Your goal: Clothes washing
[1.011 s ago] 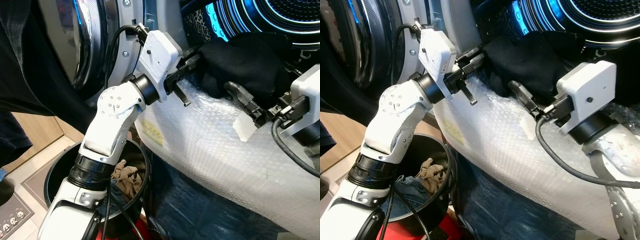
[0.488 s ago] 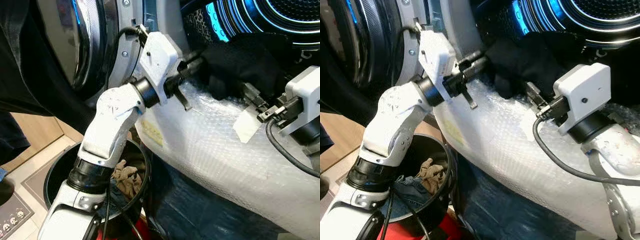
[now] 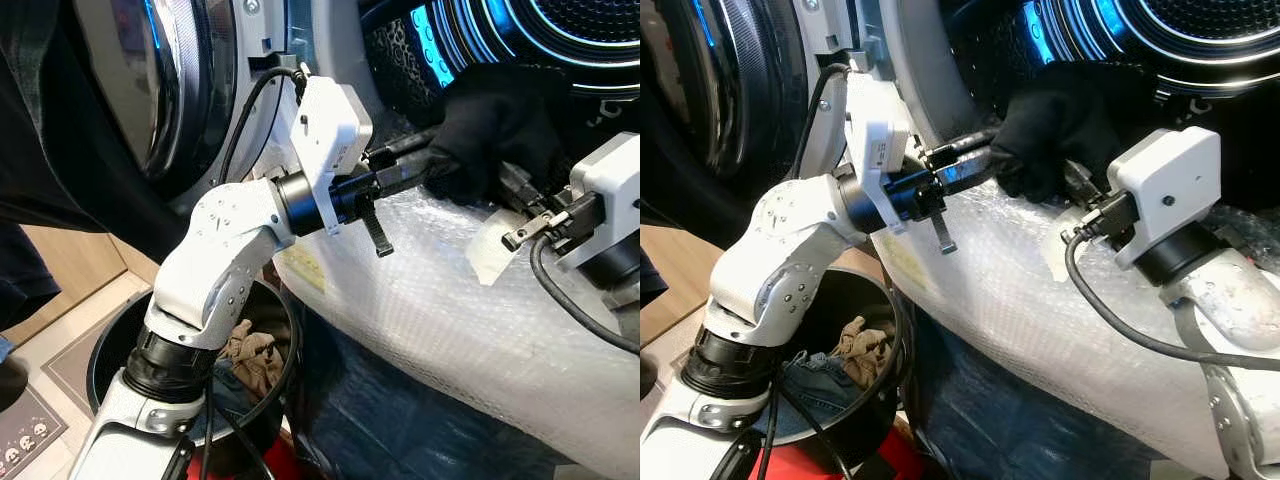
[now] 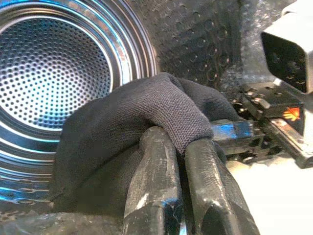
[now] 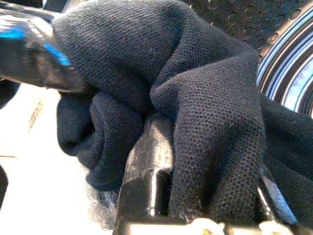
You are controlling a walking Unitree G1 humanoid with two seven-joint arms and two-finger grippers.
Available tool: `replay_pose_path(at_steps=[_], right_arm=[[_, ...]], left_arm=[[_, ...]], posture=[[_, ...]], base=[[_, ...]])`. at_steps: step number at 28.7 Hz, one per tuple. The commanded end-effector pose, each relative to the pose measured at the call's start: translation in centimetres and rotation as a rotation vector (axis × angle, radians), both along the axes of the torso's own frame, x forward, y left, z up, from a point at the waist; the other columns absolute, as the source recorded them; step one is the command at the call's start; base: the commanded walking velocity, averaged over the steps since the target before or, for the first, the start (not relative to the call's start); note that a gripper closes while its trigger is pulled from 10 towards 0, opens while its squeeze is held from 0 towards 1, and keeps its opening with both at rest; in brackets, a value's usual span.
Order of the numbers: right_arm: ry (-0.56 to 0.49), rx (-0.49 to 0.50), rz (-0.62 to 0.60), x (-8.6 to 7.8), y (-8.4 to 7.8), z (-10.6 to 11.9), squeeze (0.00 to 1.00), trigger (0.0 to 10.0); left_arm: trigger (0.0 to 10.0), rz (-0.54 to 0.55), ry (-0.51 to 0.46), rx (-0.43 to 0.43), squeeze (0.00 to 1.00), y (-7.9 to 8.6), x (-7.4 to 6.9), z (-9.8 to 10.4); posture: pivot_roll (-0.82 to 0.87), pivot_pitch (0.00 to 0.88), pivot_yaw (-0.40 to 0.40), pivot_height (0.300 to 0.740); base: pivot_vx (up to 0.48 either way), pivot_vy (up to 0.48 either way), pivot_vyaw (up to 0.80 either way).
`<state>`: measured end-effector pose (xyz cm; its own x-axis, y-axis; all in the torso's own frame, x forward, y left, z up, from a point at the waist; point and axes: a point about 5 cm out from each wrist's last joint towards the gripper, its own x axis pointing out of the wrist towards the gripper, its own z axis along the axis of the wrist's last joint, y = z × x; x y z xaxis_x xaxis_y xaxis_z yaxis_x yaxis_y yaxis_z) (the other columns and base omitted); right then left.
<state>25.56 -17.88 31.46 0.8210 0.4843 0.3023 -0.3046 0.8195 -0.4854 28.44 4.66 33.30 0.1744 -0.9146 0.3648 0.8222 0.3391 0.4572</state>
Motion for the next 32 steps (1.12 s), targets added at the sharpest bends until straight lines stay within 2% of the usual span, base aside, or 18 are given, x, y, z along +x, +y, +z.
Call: replay_pose_path(at_steps=[1,3,4,5,6,10,14,16,19,20,21,23,24,26,27,28,30,32], right_arm=[[0.028,0.007,-0.019,0.5,-0.1,-0.4,0.0,0.0],[0.03,0.011,-0.021,0.6,-0.1,-0.6,0.0,0.0],[0.031,0.014,-0.024,0.7,-0.1,-0.7,0.0,0.0],[0.032,0.017,-0.026,0.7,-0.1,-0.7,0.0,0.0],[0.032,0.02,-0.028,0.8,-0.1,-0.8,0.0,0.0],[0.031,0.043,-0.033,1.0,0.0,-0.9,0.0,0.0],[0.021,0.082,-0.043,1.0,0.0,-1.1,0.0,0.0],[0.026,0.088,-0.052,1.1,-0.1,-1.3,0.0,0.0],[0.038,0.096,-0.057,1.3,-0.2,-1.7,0.0,0.0],[0.038,0.096,-0.057,1.3,-0.2,-1.7,0.0,0.0],[0.047,0.098,-0.057,1.5,-0.2,-2.0,0.0,0.0],[0.05,0.099,-0.056,1.6,-0.2,-2.1,0.0,0.0],[0.05,0.107,-0.059,1.7,-0.2,-2.1,0.0,0.0],[0.051,0.113,-0.06,1.8,-0.2,-2.2,0.0,0.0],[0.053,0.117,-0.06,2.0,-0.1,-2.3,0.0,0.0],[0.053,0.117,-0.06,2.0,-0.1,-2.3,0.0,0.0],[0.054,0.123,-0.056,2.2,-0.1,-2.3,0.0,0.0],[0.052,0.124,-0.056,2.4,-0.1,-2.3,0.0,0.0]], left_arm=[[10.0,-0.063,-0.068,0.012,0.0,-0.5,-1.3,0.8],[10.0,-0.047,-0.078,0.013,0.0,-0.4,-1.2,1.0],[10.0,-0.043,-0.078,0.012,0.88,-0.3,-1.2,1.1],[10.0,-0.036,-0.08,0.009,0.88,-0.3,-1.2,1.2],[10.0,-0.029,-0.082,0.006,1.0,-0.2,-1.1,1.3],[10.0,-0.016,-0.079,-0.007,1.0,0.0,-1.0,1.6],[10.0,-0.039,-0.069,0.032,1.0,0.9,-1.6,1.2],[10.0,-0.041,-0.054,-0.001,1.0,1.9,-1.7,1.6],[10.0,-0.12,0.022,-0.09,1.0,4.0,-1.7,2.7],[10.0,-0.12,0.022,-0.09,1.0,4.0,-1.7,2.7],[10.0,-0.173,0.046,-0.111,1.0,5.4,-2.1,3.3],[10.0,-0.194,0.061,-0.09,1.0,6.0,-2.3,3.3],[10.0,-0.184,0.073,-0.045,1.0,6.6,-2.4,2.8],[10.0,-0.17,0.092,-0.008,1.0,7.2,-2.5,2.2],[10.0,-0.164,0.124,0.019,1.0,8.0,-2.5,1.7],[10.0,-0.164,0.124,0.019,1.0,8.0,-2.5,1.7],[10.0,-0.148,0.166,0.096,1.0,9.3,-2.8,0.7],[10.0,-0.14,0.204,0.151,1.0,9.7,-3.0,-0.2]], posture=[[-0.06,0.083,0.001,0.74],[-0.05,0.079,0.003,0.74],[-0.05,0.077,0.004,0.74],[-0.05,0.075,0.004,0.74],[-0.05,0.073,0.005,0.74],[-0.05,0.065,0.009,0.74],[-0.05,0.066,0.017,0.74],[-0.05,0.065,0.017,0.74],[-0.05,0.069,0.015,0.74],[-0.05,0.069,0.015,0.74],[-0.04,0.074,0.014,0.74],[-0.04,0.08,0.016,0.74],[-0.03,0.083,0.017,0.74],[-0.03,0.09,0.018,0.74],[-0.03,0.094,0.018,0.74],[-0.03,0.094,0.018,0.74],[-0.03,0.099,0.018,0.74],[-0.01,0.102,0.014,0.74]], base=[[0.0,0.0,0.0],[0.0,0.0,0.0],[0.0,0.0,0.0],[0.0,0.0,0.0],[0.0,0.0,0.0],[0.0,0.0,0.0],[0.0,0.0,0.0],[0.0,0.0,0.0],[0.0,0.0,0.0],[0.0,0.0,0.0],[0.0,0.0,0.0],[0.0,0.0,0.0],[0.0,0.0,0.0],[0.0,0.0,0.0],[0.0,0.0,0.0],[0.0,0.0,0.0],[0.0,0.0,0.0],[0.0,0.0,0.0]])
